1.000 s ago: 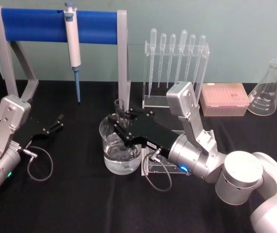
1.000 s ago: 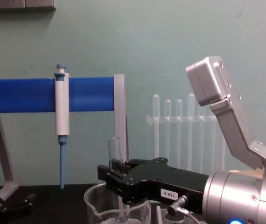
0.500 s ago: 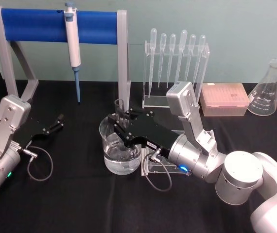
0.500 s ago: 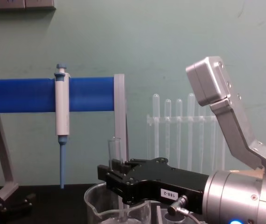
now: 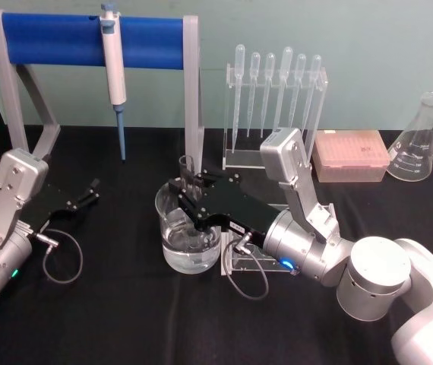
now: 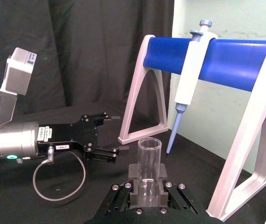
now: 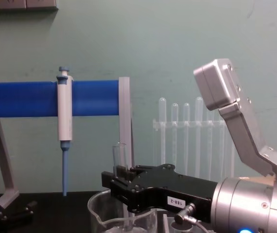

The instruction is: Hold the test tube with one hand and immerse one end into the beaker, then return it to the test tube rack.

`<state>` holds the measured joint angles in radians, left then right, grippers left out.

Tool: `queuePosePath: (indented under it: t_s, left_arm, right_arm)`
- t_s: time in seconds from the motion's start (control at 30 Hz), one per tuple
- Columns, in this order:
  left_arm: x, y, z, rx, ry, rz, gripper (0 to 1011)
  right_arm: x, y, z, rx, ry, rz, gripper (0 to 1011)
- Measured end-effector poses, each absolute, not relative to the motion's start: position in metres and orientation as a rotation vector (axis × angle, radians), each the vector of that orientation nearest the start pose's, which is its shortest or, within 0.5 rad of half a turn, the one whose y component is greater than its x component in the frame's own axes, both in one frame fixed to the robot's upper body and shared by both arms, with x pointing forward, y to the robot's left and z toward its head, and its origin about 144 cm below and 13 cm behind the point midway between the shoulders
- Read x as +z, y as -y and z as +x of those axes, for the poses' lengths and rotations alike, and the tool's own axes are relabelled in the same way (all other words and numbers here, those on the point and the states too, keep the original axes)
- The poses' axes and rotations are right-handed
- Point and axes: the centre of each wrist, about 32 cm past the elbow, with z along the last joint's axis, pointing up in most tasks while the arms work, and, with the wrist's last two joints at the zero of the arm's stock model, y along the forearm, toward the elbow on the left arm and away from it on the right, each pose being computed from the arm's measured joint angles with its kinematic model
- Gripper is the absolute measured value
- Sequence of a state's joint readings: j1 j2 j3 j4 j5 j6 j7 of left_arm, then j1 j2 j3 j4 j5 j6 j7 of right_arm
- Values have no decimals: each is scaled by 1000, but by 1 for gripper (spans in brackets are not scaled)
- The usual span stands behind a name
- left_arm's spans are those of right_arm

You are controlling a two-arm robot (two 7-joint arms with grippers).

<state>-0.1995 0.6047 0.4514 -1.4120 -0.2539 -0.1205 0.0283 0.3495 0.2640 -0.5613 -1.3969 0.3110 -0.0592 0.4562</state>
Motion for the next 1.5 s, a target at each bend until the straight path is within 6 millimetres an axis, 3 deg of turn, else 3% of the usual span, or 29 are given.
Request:
queuePosePath:
  t_s: [1.5]
  left_arm:
    - [1140, -310, 489, 1248, 285, 304, 1000]
  right_arm:
    - [1172, 154, 519, -632, 107, -20, 226]
